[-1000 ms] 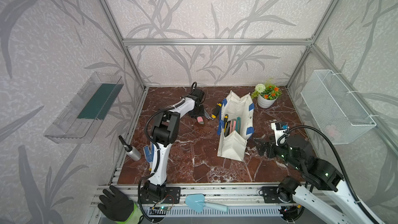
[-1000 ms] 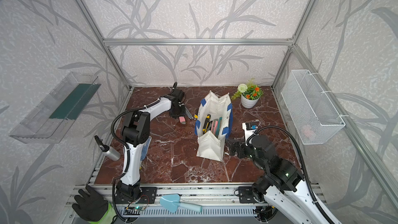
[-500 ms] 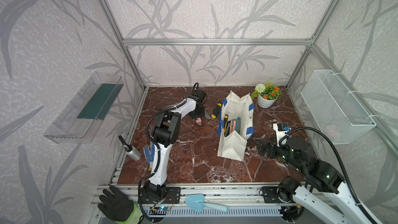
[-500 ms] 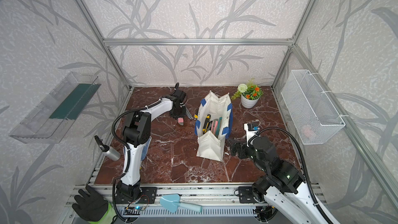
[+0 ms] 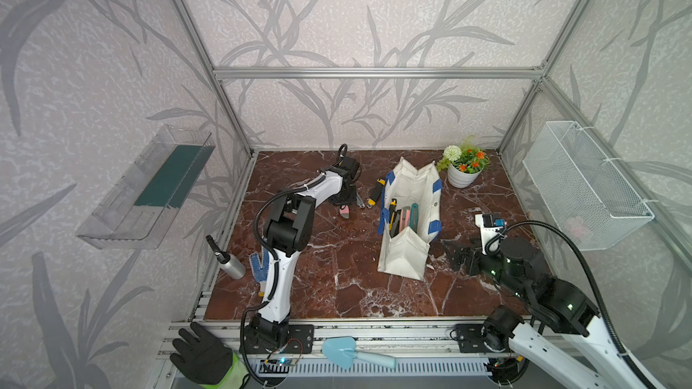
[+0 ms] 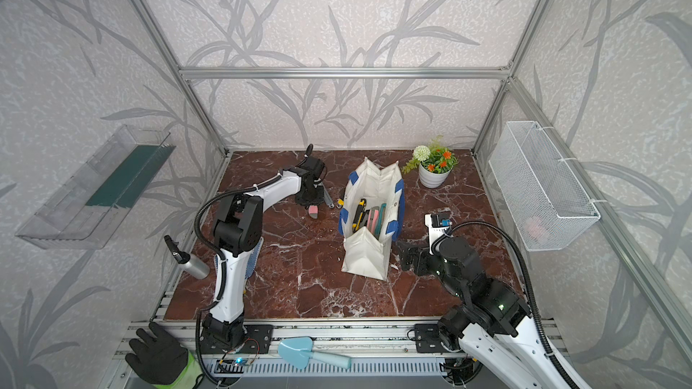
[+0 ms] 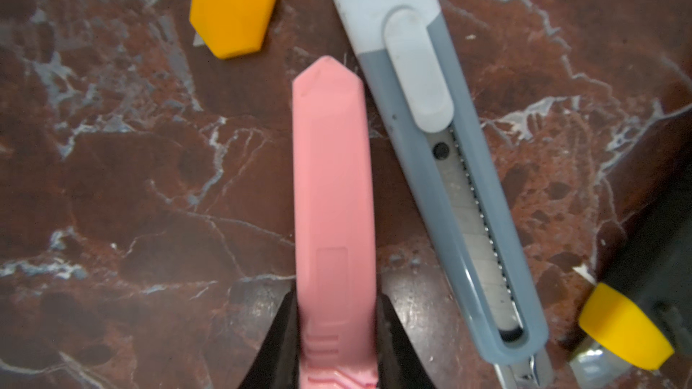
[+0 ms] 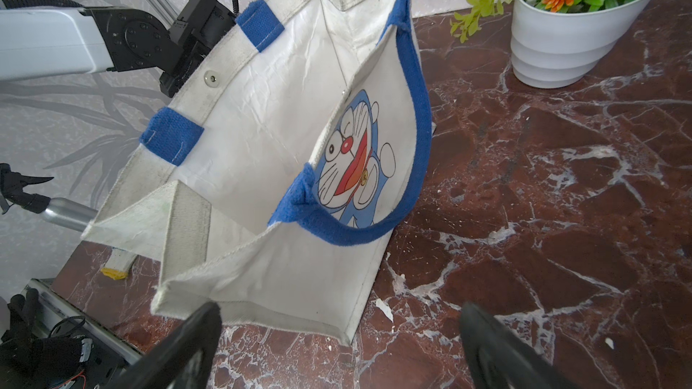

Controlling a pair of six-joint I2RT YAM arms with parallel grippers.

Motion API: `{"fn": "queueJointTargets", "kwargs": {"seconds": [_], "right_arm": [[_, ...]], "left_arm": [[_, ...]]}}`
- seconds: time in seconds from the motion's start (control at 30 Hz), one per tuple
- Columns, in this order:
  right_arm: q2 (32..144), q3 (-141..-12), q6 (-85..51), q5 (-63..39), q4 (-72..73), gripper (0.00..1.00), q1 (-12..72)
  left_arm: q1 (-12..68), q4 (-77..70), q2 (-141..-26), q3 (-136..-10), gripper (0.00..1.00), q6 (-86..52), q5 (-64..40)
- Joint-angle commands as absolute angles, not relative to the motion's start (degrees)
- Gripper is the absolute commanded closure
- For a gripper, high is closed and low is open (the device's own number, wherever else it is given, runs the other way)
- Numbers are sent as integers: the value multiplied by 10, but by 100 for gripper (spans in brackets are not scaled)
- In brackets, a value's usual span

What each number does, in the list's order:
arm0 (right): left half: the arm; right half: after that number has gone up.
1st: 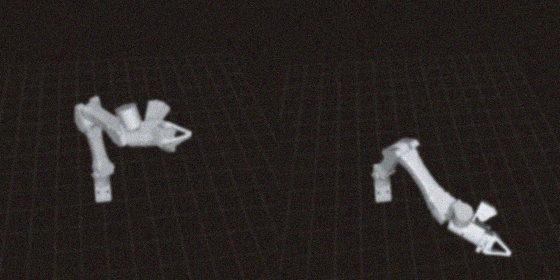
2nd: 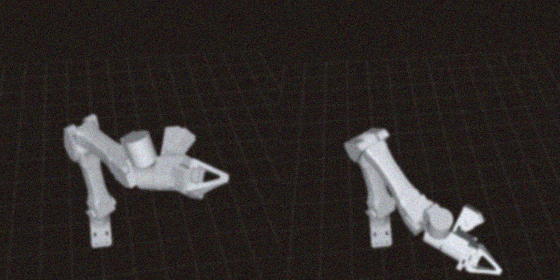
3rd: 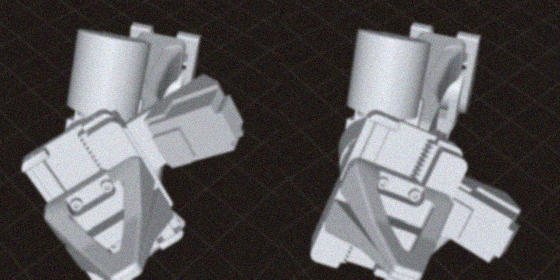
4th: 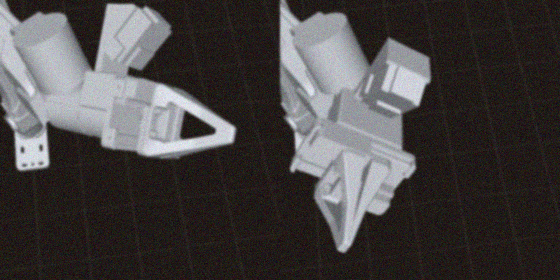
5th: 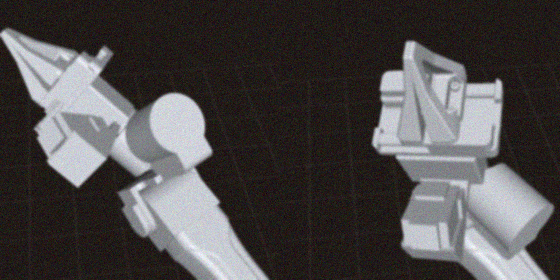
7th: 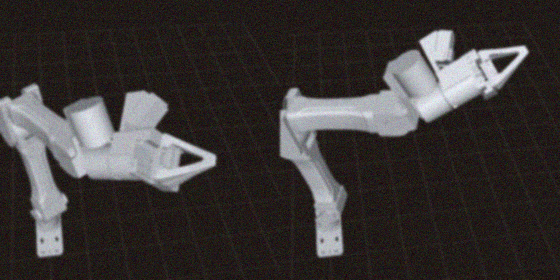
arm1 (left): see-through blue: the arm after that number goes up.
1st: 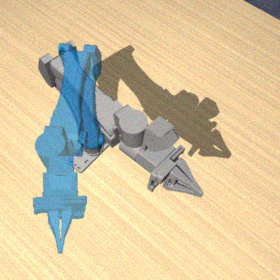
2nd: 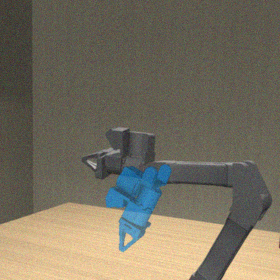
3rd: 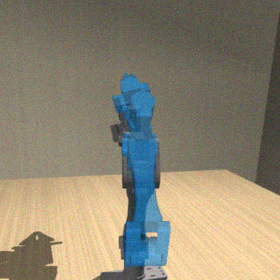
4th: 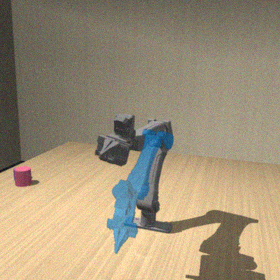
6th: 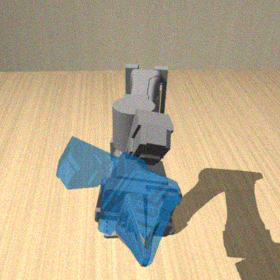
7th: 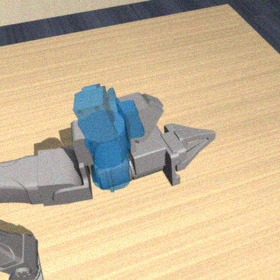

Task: Place the art knife into the pouch
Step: Pick up the utility knife at the center of the board, then place the utility knife in the pouch.

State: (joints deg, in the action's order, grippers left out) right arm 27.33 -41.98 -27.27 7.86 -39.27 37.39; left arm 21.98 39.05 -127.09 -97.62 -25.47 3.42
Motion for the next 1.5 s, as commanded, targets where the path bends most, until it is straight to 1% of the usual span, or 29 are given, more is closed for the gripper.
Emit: {"fn": "queueJointTargets", "kwargs": {"seconds": [0.0, 0.37, 0.5, 0.87, 1.03, 1.1, 1.27, 1.47], "right_arm": [[270, -421, -274, 64, -390, 1, 372], [287, -416, -268, -16, -339, 1, 372], [301, -428, -265, -20, -337, 1, 372], [315, -438, -265, -14, -325, 1, 372], [318, -442, -266, -12, -321, 1, 372], [319, -442, -268, -12, -319, 1, 372], [321, -441, -276, -7, -321, 1, 372], [311, -440, -278, 0, -325, 1, 372]], "left_arm": [[221, 428, -1259, -946, 77, -250, 42], [221, 429, -1170, -930, 80, -254, 21], [224, 426, -1137, -927, 81, -262, 13], [265, 468, -1045, -949, 82, -257, 54], [296, 498, -1016, -996, 82, -243, 73], [303, 508, -1013, -1024, 81, -236, 63], [329, 532, -1021, -1111, 82, -222, 47], [385, 556, -1037, -1193, 82, -207, 44]]}}
